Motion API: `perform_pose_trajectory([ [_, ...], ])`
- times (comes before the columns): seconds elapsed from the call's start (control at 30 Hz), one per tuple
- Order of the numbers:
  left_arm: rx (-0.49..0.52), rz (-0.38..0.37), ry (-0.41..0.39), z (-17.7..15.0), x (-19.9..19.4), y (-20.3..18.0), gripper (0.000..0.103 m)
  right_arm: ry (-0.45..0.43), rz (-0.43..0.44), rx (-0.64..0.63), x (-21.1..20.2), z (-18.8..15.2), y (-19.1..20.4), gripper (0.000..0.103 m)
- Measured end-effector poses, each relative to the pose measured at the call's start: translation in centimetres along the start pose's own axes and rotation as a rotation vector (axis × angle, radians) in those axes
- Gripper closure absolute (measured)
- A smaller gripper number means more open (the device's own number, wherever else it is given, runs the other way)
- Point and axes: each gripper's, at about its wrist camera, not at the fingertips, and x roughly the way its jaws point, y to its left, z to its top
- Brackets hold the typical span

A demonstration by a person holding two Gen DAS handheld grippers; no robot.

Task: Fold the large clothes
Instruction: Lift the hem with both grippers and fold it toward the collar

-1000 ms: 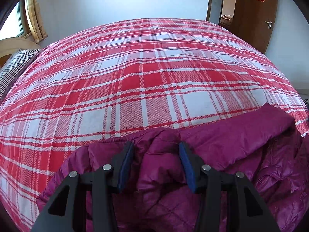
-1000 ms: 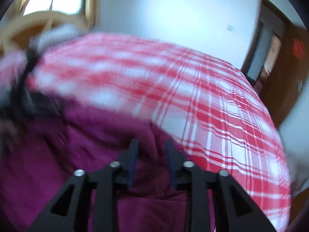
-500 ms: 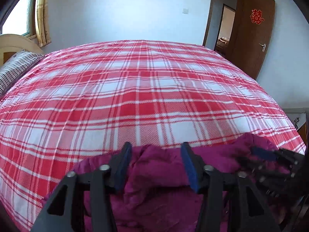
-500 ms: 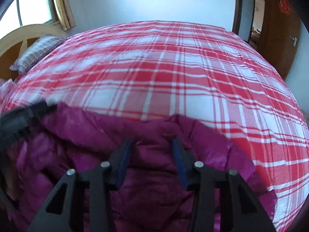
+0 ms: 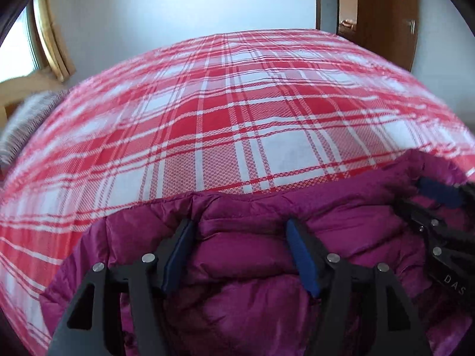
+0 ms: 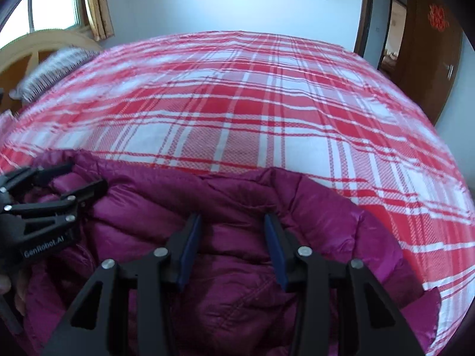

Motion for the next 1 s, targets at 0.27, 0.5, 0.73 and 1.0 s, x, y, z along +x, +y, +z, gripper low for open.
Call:
perform_pose_trajectory([
  [0.27, -0.007, -0.003, 0.0, -0.2, 0.34, 0.38, 0.036, 0.01, -0.042, -0.027, 0.48, -0.1, 0.54, 0.056],
  [0.5, 0.003, 0.011, -0.001, -0.25, 0.39, -0.1, 0.035, 0.014, -0.062, -0.039, 0.69, -0.13, 0.91, 0.056],
  [0.73, 0.004, 0.013, -0.002, -0.27, 0.42, -0.17, 0.035, 0.013, -0.068, -0.041, 0.72, -0.19, 1.09, 0.056],
  [1.0, 0.004, 0.014, -0.002, -0.28, 0.41, -0.16, 0.035, 0.01, -0.067, -0.039, 0.7, -0.21, 1.03, 0.056],
])
